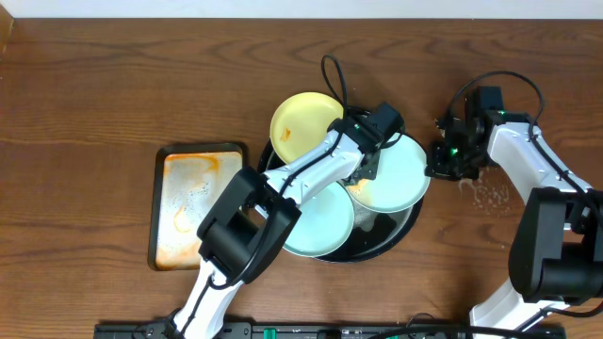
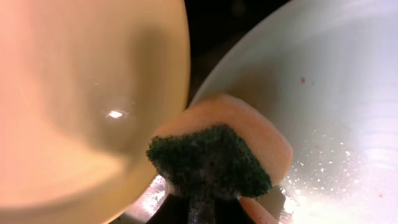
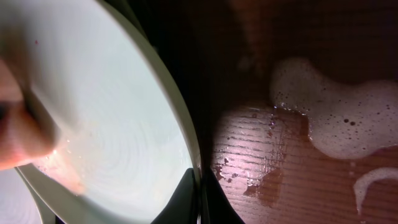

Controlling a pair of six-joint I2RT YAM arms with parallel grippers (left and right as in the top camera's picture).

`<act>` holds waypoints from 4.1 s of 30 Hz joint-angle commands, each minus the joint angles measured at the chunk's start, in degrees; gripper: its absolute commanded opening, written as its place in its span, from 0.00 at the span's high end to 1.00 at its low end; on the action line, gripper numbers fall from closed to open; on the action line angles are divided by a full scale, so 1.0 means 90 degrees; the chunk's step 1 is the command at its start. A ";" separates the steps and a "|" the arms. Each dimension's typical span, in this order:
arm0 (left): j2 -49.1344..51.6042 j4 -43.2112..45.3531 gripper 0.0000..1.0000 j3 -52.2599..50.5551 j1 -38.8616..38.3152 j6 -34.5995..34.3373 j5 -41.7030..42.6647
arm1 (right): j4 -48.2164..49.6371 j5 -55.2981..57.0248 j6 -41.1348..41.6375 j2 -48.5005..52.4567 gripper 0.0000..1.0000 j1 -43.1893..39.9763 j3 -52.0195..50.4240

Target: Clean dirty plates on tray and stack at the side

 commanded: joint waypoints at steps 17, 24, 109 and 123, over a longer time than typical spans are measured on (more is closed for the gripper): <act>-0.1273 -0.1260 0.92 0.0848 0.0644 0.0129 0.0520 | 0.0044 0.0527 0.0182 -0.0772 0.99 -0.0029 0.0000; -0.2028 -0.1865 0.92 0.0848 0.1314 0.0277 0.1035 | -0.0012 0.1535 0.0248 -0.1824 0.99 0.0299 0.0000; -0.4369 -0.1741 0.92 -0.3429 0.5506 0.1438 0.1656 | -0.0163 0.9651 -0.0090 -0.2387 0.99 0.5542 0.0051; -0.4369 -0.1746 0.92 -0.3429 0.5506 0.1435 0.1659 | -0.0090 0.9306 0.0488 -0.2385 0.99 0.5452 0.0051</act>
